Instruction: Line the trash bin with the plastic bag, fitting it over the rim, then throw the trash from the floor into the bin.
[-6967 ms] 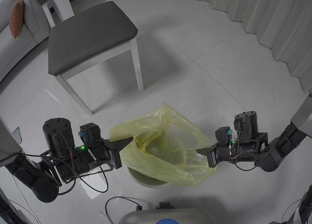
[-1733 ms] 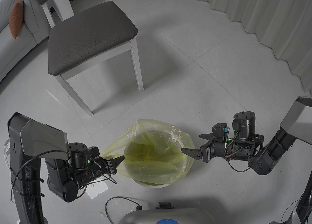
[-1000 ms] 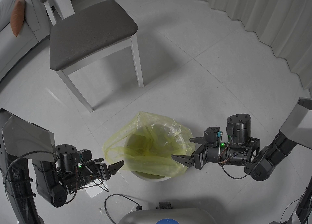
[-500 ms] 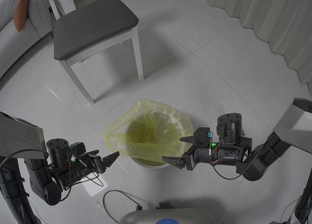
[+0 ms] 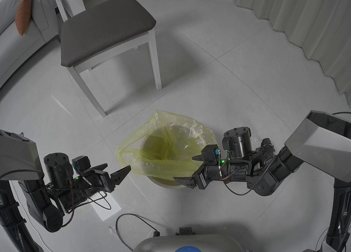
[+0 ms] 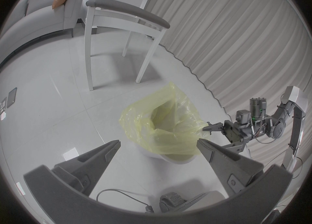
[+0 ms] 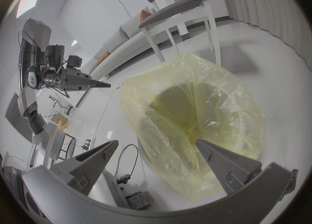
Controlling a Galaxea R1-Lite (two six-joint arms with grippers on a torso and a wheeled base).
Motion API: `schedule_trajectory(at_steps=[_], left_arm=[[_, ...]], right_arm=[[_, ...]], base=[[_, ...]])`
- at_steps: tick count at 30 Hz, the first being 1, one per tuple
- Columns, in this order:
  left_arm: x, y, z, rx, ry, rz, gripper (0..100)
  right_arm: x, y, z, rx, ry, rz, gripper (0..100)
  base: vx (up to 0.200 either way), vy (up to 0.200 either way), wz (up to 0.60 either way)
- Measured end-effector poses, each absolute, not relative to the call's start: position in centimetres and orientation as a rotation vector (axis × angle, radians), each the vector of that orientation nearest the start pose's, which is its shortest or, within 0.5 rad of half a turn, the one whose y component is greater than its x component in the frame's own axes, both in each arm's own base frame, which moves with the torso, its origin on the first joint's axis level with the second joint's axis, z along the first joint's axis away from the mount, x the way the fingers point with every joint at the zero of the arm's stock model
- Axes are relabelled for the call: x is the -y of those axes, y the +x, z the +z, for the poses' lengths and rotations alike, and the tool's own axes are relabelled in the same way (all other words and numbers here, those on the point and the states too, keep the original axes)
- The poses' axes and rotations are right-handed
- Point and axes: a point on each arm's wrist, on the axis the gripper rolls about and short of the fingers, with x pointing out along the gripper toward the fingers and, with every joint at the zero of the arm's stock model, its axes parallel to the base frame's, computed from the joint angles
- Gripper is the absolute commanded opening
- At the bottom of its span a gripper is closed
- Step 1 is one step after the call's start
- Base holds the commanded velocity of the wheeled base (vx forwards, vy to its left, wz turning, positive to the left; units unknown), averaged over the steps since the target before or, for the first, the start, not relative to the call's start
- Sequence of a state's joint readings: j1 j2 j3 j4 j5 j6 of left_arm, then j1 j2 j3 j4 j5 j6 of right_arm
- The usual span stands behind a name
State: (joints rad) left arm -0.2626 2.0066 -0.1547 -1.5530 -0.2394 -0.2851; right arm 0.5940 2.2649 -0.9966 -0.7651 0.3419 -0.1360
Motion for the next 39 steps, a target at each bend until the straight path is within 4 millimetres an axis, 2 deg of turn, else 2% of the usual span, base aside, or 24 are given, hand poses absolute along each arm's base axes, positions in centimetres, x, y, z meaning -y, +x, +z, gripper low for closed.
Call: schedule_trajectory(at_steps=[17,18,31,35,39], left_arm=[[7.1,23.0,6.0,-0.356,-0.271,-0.469,100],[7.1,23.0,6.0,-0.357,-0.271,-0.469,100],[7.2,22.8,6.0,-0.36,-0.27,-0.476,100],[7.2,22.7,6.0,-0.363,-0.27,-0.477,100],[7.2,22.6,5.9,-0.369,-0.27,-0.476,100]], right_arm=[[-24.1,34.4,0.8,-0.446,-0.295,0.977,100],[-24.0,34.4,0.7,-0.444,-0.305,0.978,0],[-23.9,34.6,0.5,-0.445,-0.309,0.973,0],[-23.9,34.2,0.7,-0.444,-0.312,0.979,0],[-24.3,32.9,1.2,-0.447,-0.319,1.004,0]], base=[[0.0,0.0,0.0],[0.0,0.0,0.0],[0.0,0.0,0.0],[0.0,0.0,0.0],[0.0,0.0,0.0]])
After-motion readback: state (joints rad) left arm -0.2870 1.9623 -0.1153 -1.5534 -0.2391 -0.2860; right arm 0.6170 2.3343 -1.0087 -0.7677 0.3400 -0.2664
